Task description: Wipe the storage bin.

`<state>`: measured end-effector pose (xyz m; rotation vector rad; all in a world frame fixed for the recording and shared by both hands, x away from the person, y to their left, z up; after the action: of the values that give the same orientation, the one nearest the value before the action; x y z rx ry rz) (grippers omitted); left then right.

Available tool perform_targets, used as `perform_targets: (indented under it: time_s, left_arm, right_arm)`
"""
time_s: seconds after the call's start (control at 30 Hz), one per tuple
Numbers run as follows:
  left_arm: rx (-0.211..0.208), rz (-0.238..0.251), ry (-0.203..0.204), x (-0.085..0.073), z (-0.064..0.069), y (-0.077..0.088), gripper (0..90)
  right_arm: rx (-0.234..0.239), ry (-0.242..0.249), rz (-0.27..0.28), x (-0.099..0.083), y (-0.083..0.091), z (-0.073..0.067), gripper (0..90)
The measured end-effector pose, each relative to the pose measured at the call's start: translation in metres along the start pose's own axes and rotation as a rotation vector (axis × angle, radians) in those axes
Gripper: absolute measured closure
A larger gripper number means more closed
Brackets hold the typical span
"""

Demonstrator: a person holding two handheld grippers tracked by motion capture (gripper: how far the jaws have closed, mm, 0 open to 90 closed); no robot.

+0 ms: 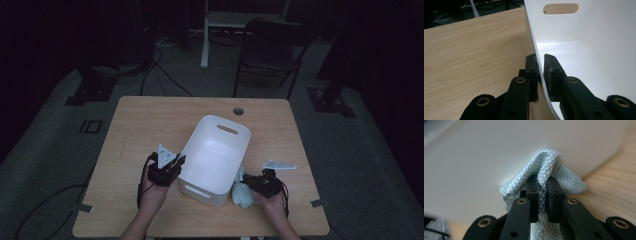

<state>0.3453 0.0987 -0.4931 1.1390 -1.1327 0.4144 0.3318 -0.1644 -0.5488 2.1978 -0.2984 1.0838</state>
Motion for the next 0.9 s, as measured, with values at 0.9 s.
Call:
perform_targets:
  time_s: [0.9]
  left_arm:
    - [-0.027,-0.003,-0.006,0.0,0.003,-0.001,81.6]
  right_arm:
    - [0.001,0.021,0.008,-0.012,-0.002,-0.011,82.6]
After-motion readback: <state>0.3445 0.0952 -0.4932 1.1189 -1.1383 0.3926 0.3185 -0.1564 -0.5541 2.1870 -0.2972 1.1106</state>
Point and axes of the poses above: each handheld gripper's, and its own axes: y roughly backward along the jaws, x roughly out of its top, z roughly to its right, the point moved 7 cm from there along -y, roughly forward along the jaws
